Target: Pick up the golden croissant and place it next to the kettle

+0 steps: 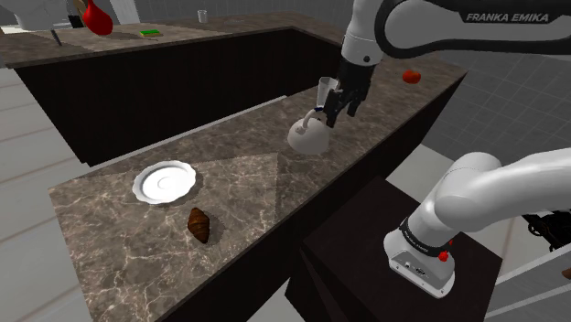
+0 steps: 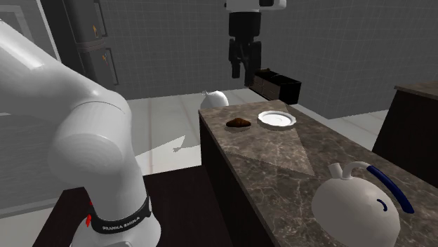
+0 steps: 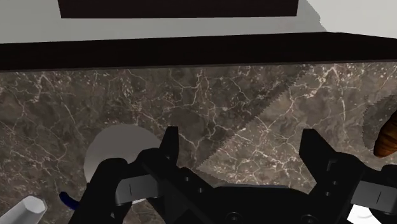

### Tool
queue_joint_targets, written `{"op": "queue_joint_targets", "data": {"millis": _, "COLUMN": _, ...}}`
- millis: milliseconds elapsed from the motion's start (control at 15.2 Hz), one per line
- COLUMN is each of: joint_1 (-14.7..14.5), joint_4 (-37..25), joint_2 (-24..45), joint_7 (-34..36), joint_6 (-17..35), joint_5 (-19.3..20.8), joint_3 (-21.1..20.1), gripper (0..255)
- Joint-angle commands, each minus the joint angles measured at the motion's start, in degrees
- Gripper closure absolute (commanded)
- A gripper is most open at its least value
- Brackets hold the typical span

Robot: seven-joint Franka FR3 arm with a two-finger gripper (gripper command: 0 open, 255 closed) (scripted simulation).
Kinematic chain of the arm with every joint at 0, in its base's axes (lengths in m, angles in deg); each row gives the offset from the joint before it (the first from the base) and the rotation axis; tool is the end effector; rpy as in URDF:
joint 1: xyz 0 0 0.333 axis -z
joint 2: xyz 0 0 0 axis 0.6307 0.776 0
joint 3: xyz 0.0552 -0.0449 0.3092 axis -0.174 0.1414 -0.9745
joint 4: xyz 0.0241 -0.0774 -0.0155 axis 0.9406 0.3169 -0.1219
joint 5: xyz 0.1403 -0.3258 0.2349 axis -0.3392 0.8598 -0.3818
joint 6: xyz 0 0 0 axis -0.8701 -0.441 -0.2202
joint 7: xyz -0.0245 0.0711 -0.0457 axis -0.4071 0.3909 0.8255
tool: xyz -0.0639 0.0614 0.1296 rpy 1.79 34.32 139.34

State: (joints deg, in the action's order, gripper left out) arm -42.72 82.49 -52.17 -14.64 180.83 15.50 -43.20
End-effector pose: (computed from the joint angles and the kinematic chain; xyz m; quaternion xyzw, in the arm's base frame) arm 0.3647 0.1066 0.4803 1.0000 -0.0034 0.0000 0.0062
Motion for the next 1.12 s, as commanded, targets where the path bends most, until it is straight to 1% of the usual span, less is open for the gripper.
{"op": "queue_joint_targets", "data": {"millis": 0, "joint_1": -0.8, "joint_4": 0.5, "joint_2": 2.5, "joint_7": 2.3, "joint_6": 3.4, "joint_5": -1.3, "joint_3": -2.4, "gripper": 0}}
{"op": "queue_joint_targets", "data": {"millis": 330, "joint_1": -2.1, "joint_4": 0.8, "joint_2": 9.4, "joint_7": 6.8, "joint_6": 11.4, "joint_5": -2.9, "joint_3": -7.5, "gripper": 0}}
{"op": "queue_joint_targets", "data": {"millis": 594, "joint_1": -2.7, "joint_4": -0.4, "joint_2": 16.1, "joint_7": 10.7, "joint_6": 17.5, "joint_5": -2.9, "joint_3": -11.5, "gripper": 0}}
{"op": "queue_joint_targets", "data": {"millis": 858, "joint_1": -2.8, "joint_4": -2.7, "joint_2": 23.8, "joint_7": 15.4, "joint_6": 23.2, "joint_5": -1.2, "joint_3": -15.6, "gripper": 0}}
{"op": "queue_joint_targets", "data": {"millis": 1056, "joint_1": -2.8, "joint_4": -5.2, "joint_2": 30.1, "joint_7": 19.6, "joint_6": 27.0, "joint_5": 1.5, "joint_3": -18.4, "gripper": 0}}
